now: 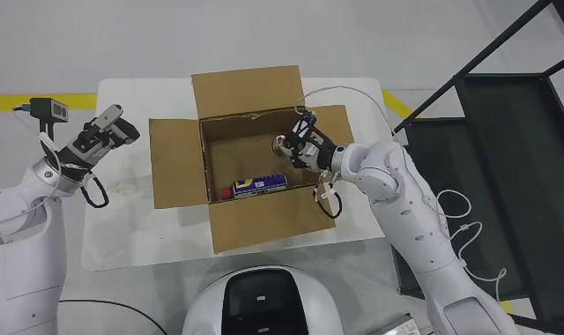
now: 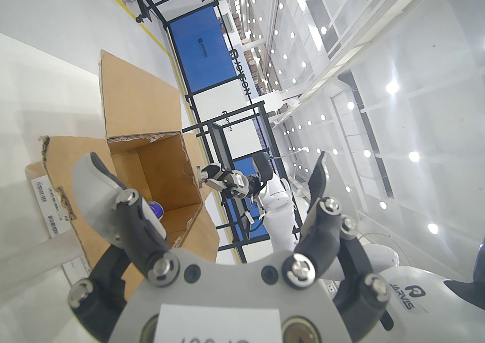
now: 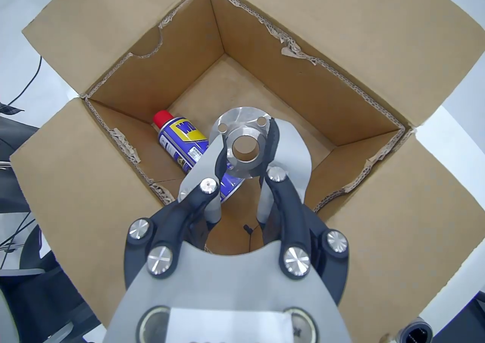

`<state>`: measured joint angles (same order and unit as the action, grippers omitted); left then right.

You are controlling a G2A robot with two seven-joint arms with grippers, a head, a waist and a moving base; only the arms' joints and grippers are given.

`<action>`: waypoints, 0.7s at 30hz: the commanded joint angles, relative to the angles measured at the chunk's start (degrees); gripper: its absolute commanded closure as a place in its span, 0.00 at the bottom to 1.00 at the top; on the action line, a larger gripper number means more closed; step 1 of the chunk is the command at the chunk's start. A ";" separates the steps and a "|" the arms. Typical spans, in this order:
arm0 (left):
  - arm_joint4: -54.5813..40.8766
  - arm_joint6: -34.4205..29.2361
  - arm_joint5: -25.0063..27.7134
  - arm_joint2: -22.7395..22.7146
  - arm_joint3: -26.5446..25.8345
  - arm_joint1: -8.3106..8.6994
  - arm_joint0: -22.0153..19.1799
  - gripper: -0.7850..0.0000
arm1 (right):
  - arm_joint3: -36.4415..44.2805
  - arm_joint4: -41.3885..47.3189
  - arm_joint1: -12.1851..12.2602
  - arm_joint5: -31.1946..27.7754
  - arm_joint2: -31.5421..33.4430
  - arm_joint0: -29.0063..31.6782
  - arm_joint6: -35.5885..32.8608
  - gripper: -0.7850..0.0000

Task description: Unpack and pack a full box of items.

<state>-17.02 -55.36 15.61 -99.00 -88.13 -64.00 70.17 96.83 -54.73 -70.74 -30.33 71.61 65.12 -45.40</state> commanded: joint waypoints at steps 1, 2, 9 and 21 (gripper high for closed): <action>0.00 0.00 0.00 0.00 0.00 0.00 0.00 0.00 | 0.00 0.00 0.00 0.00 0.00 0.00 -0.01 1.00; 0.00 0.00 0.00 0.00 0.00 0.00 0.00 0.00 | 0.00 0.00 0.00 0.00 0.00 0.00 -0.01 1.00; 0.00 0.00 0.00 0.00 0.00 0.00 0.00 0.00 | 0.00 0.00 0.00 0.00 0.00 0.00 -0.01 1.00; 0.00 0.00 0.00 0.00 0.00 0.00 0.00 0.00 | 4.52 -3.48 2.51 -8.22 9.50 6.93 -0.67 1.00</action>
<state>-17.02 -55.36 15.61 -99.00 -88.13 -64.00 70.17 100.61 -58.35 -68.60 -37.29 79.12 70.66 -45.61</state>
